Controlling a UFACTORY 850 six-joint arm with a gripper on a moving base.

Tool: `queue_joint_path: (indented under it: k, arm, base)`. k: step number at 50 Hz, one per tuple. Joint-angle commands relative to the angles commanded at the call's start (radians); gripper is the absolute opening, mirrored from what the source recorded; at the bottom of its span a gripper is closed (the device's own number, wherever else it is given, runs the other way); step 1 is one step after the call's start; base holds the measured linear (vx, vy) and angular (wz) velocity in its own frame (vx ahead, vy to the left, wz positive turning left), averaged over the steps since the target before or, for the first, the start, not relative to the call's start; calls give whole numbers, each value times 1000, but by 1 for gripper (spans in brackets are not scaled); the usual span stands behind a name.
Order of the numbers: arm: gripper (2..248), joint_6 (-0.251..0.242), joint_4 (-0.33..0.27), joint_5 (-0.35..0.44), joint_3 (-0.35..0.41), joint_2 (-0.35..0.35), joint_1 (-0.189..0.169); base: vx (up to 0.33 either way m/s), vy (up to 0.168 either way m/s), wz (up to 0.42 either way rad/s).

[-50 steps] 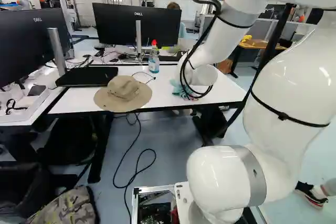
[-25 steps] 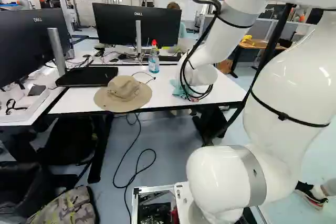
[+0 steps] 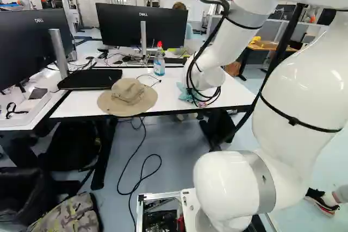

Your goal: Clean the table with the green towel

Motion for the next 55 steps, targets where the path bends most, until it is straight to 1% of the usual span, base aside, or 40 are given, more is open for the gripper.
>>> queue_joint_path:
  k: [17,31,40,55]
  arm:
    - [25,0,0,0,86,86,26]
    - [25,0,0,0,162,167,23]
    - [25,0,0,0,197,206,2]
    - [25,0,0,0,190,198,-58]
  base:
    - [0,0,0]
    - [0,0,0]
    - [0,0,0]
    - [0,0,0]
